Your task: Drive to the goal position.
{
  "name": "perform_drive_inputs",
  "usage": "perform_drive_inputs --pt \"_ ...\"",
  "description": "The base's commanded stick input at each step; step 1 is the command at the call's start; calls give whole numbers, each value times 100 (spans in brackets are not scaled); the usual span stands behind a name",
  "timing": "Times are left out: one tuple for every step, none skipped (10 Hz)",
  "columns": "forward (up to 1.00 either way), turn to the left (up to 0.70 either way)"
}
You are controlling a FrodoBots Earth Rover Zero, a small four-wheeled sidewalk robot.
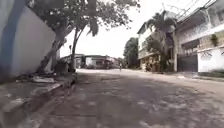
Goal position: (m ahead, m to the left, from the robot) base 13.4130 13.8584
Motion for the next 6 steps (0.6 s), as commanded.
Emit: perform_drive_inputs --pt "85 0" --pt "85 -29" --pt "85 -34" --pt "85 -34" --pt "85 -33" --pt "85 -25"
